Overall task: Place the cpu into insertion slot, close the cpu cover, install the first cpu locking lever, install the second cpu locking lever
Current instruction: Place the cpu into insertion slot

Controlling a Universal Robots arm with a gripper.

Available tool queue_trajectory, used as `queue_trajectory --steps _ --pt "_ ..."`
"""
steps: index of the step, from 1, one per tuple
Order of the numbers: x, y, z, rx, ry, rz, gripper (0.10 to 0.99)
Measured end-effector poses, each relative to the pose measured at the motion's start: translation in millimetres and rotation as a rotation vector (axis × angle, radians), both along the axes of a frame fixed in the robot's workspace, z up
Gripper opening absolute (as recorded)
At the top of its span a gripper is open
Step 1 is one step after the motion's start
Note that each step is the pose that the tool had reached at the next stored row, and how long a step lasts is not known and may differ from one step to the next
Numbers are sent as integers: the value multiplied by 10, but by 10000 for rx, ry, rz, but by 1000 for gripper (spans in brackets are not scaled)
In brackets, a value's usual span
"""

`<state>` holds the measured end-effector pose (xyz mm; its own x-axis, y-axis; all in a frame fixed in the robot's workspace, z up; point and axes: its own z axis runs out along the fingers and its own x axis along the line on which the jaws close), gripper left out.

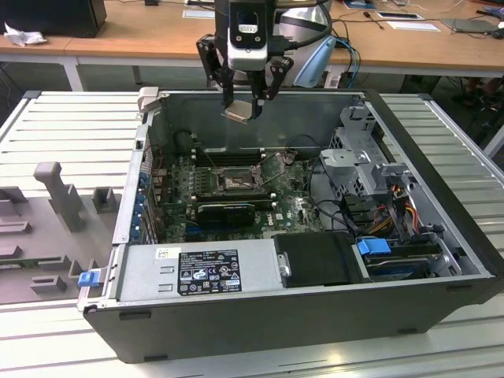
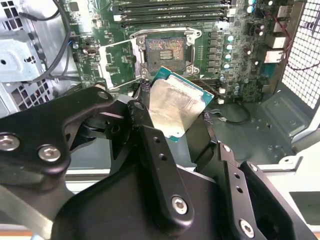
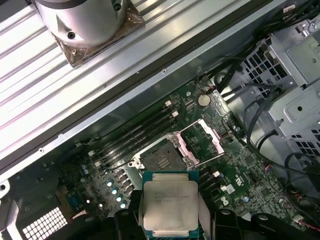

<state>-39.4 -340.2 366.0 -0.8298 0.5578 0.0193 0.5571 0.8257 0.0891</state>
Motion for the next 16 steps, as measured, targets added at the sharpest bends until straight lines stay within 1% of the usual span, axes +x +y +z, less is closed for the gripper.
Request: queue_trajectory --steps 16 --pt "0 0 -1 0 0 -1165 529"
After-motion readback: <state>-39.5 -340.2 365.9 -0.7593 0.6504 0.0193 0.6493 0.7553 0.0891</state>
